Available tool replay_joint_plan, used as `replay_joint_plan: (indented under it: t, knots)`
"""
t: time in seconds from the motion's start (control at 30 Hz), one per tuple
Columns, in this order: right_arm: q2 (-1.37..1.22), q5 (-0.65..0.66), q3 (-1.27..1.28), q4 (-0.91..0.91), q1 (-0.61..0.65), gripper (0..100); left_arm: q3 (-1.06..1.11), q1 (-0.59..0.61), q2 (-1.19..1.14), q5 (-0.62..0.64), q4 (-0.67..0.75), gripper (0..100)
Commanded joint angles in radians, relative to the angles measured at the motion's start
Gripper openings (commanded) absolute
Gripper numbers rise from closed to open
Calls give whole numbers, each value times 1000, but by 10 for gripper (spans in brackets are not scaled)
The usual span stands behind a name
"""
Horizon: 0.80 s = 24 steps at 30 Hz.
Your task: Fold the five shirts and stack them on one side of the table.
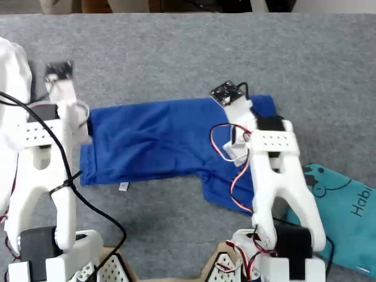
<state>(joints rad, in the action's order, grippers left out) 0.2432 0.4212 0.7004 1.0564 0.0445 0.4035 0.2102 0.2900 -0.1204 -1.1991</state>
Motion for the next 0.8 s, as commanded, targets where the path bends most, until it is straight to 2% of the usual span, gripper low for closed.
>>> replay_joint_plan:
  t: [0.0,0.33,0.5,0.63,0.77]
  knots:
    - [-15,-14,-50,-17,24,8,-81,-34,28,124,77,20]
    - [-68,-6,16,-54,42,8,169,-199,-88,163,597,20]
    - [-67,9,22,-51,42,6,163,-196,-216,209,703,20]
    - [-67,15,24,-23,44,5,126,-193,-309,282,710,20]
    - [-67,14,70,-23,96,5,91,-189,-366,287,712,20]
